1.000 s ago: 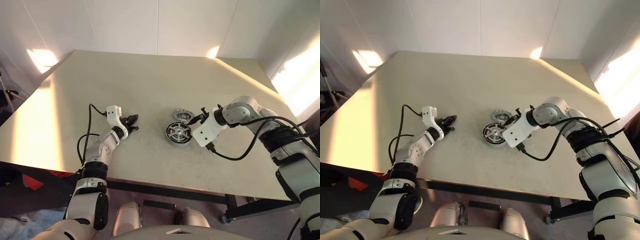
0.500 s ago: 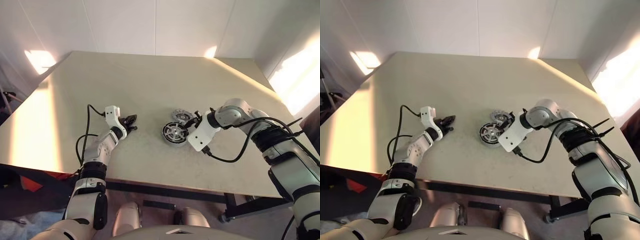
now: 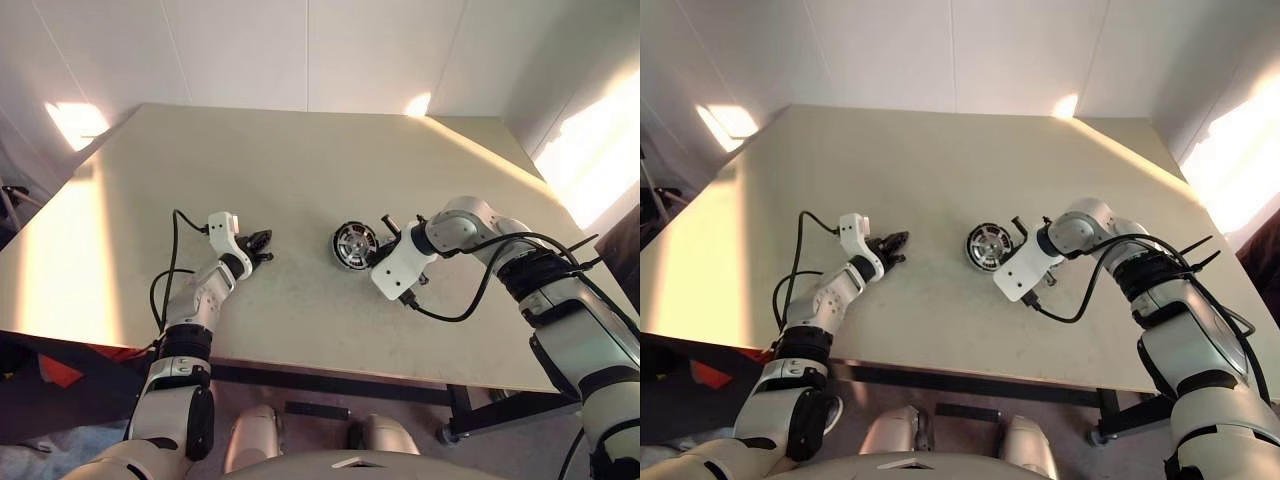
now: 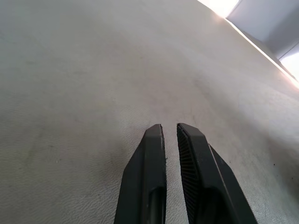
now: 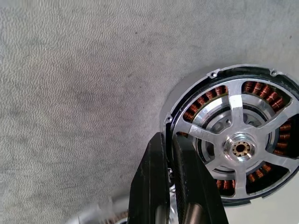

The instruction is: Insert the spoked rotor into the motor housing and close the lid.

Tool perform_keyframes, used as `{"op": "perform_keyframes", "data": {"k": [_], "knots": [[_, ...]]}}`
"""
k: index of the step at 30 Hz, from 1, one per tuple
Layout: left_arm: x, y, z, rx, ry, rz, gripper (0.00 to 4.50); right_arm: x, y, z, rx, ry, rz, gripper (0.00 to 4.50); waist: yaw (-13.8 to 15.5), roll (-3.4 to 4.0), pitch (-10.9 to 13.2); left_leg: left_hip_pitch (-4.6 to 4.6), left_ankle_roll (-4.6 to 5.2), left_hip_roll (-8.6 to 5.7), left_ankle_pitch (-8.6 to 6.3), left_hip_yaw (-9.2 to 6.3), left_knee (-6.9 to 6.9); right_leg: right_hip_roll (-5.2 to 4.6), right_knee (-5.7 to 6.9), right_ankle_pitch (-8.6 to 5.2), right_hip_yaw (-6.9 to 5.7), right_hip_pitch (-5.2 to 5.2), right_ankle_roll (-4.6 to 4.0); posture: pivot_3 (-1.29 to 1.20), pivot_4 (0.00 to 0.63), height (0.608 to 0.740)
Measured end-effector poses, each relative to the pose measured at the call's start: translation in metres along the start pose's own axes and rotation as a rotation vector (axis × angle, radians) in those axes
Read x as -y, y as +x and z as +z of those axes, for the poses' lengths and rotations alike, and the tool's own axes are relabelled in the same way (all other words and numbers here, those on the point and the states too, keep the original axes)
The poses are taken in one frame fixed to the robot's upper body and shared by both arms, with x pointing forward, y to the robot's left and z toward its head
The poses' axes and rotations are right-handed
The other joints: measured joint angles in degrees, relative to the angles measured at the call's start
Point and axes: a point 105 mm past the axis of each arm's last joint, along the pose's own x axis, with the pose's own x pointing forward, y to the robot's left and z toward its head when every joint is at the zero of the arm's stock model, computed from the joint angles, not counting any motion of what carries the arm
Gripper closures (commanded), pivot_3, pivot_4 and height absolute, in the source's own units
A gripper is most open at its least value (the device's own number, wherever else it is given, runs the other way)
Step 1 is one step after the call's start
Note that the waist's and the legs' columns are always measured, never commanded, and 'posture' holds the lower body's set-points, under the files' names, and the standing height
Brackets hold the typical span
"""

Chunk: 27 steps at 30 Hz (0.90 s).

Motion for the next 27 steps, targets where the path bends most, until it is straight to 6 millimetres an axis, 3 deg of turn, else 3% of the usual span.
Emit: {"op": "perform_keyframes", "data": {"k": [8,19,23,27], "knots": [[0.002,0.001,0.0,0.006,0.0,-0.004,3.99,0.0,-0.003,0.03,0.127,0.116,0.032,4.48,0.4,0.01,0.0,-0.12,0.05,0.01,0.0,0.0,0.01,0.0,0.0,0.0,0.0,-0.11,0.0,0.0,0.0,0.74],[0.002,0.001,0.0,0.013,0.002,-0.005,3.99,0.006,0.009,0.028,0.121,0.208,-0.002,4.48,0.4,0.01,0.0,-0.16,0.03,0.0,-0.02,0.0,0.0,0.0,-0.08,0.0,-0.01,-0.11,0.0,0.0,0.0,0.74],[0.001,0.0,0.001,0.012,0.003,-0.003,3.99,0.008,0.009,0.027,0.117,0.209,-0.014,3.38,0.4,0.01,0.0,-0.14,0.02,0.01,-0.02,0.0,-0.01,0.0,-0.08,0.0,-0.01,-0.11,0.0,0.0,0.0,0.74],[0.0,0.0,0.001,0.012,0.004,0.002,3.99,0.021,0.005,0.028,0.115,0.201,-0.07,1.96,0.3,0.01,0.0,-0.11,0.01,0.01,-0.01,0.0,-0.01,0.0,-0.07,0.0,-0.01,-0.09,0.0,0.0,0.0,0.74]]}}
